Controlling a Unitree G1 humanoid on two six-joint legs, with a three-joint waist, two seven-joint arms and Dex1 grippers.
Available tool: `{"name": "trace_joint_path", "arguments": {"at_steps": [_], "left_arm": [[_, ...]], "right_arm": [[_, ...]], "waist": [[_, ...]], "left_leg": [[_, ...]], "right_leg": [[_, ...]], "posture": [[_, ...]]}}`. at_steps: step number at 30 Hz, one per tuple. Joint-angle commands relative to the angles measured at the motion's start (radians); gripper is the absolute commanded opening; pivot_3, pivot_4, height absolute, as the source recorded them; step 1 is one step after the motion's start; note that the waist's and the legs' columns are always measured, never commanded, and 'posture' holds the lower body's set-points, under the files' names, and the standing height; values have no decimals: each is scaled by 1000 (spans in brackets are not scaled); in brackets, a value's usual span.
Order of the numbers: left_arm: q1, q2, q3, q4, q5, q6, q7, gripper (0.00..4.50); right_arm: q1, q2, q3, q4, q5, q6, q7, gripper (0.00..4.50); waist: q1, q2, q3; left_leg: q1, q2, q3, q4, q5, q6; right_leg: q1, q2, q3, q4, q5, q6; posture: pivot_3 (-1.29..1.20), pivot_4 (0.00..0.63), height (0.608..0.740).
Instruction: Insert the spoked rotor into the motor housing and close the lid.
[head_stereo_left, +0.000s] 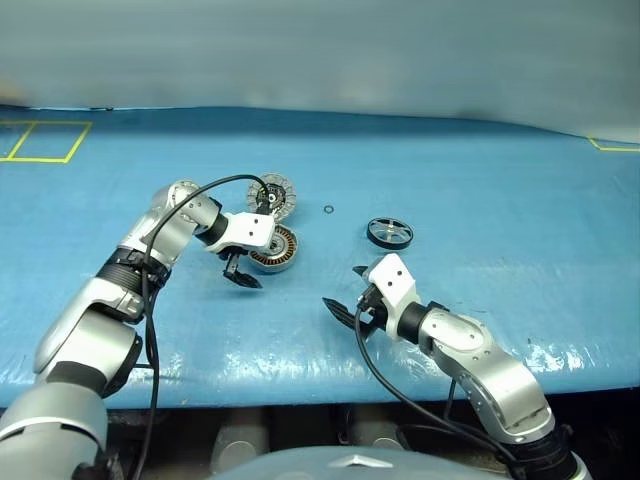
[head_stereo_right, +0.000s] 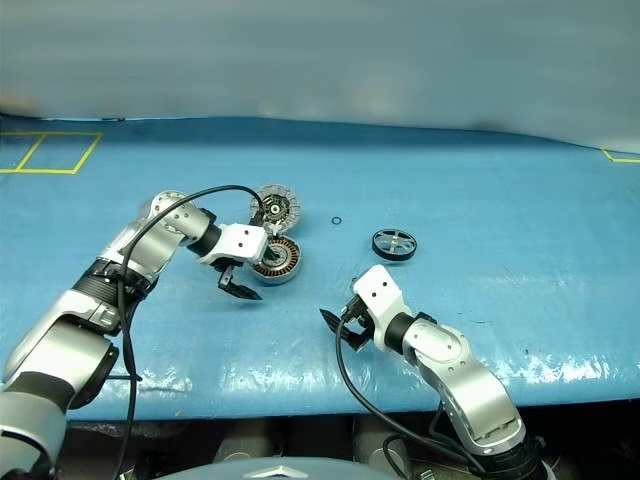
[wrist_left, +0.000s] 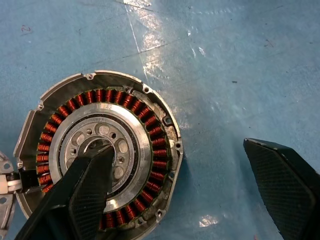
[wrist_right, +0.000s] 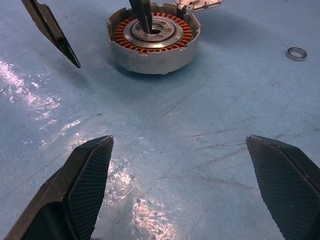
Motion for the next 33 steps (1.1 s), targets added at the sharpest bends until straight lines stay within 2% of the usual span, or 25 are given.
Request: {"name": "trace_joint_path", "arguments": {"at_steps": [1, 13, 16, 21, 22, 27, 33], "left_arm": [[-36, -8, 0, 18, 22, -13, 5, 4500], [-58, -41, -6, 89, 58, -28, 8, 4500], [-59, -44, -13, 86, 67, -24, 1, 3917], [-65, -51, -25, 98, 104, -24, 15, 2247], [-66, -51, -28, 99, 110, -28, 14, 2045], [-49, -48, -26, 50, 108, -19, 1, 2017], [3, -40, -23, -93, 91, 56, -19, 2016]], "right_arm": [[-3, 3, -9, -41, 0, -24, -2, 4474], [-2, 1, -4, -43, -1, -18, 0, 4474], [-3, 2, -5, -43, -2, -18, -2, 4500], [-3, 7, -5, -41, -1, -18, -5, 4500], [-4, 8, -4, -40, -1, -18, -5, 4500], [-6, 13, -2, -37, -1, -17, -5, 4500], [-13, 15, 2, -30, 2, -13, 2, 4500]], "waist": [[0, 0, 0], [-1, 0, 0], [-1, 0, 0], [-2, 1, -1], [-2, 1, -1], [0, 1, -1], [0, 1, -1]], "left_leg": [[0, 0, 0, 0, 0, 0], [0, 0, -1, 1, 0, 0], [1, 0, -1, 1, 0, 0], [1, 0, -1, 1, 0, 0], [1, 0, -1, 1, 0, 0], [2, 0, -2, 1, 1, -1], [1, 0, -2, 1, 1, -1]], "right_leg": [[0, 0, 0, 0, 0, 0], [1, 0, -1, 1, 0, 0], [1, 0, -1, 1, 0, 0], [1, 0, -1, 1, 0, 0], [1, 0, -1, 1, 0, 0], [3, 0, -1, 2, 0, 0], [2, 0, -1, 2, 0, 0]], "posture": [[0, 150, 740], [0, 150, 740], [0, 150, 740], [0, 150, 740], [0, 150, 740], [0, 150, 740], [0, 150, 740]]}}
